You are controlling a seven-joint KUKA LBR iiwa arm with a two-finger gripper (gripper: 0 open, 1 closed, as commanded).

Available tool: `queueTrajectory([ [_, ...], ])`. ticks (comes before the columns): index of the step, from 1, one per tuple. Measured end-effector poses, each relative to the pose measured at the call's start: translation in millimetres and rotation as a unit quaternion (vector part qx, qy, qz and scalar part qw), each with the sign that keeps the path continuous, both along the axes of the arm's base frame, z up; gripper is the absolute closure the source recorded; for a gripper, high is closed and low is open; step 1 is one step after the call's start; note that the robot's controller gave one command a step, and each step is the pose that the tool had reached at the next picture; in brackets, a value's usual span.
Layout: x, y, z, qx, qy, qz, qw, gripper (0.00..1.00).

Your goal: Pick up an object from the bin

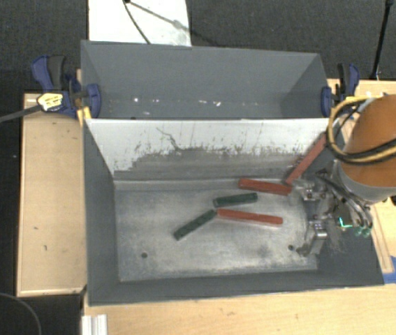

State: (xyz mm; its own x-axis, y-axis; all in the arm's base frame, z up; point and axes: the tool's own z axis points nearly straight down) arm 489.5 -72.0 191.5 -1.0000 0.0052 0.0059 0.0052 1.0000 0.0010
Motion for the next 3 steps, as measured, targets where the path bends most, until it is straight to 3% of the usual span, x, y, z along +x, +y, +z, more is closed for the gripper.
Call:
queueTrajectory([
  [1,19.0,8.3,-120.8,0.0,-0.001,0.039,0.9992,0.0],
  [2,94.7,22.2,-120.3,0.0,-0.0068,0.135,0.9908,0.0],
  [3,94.9,21.9,-118.0,0.0,-0.0065,0.135,0.9908,1.0],
])
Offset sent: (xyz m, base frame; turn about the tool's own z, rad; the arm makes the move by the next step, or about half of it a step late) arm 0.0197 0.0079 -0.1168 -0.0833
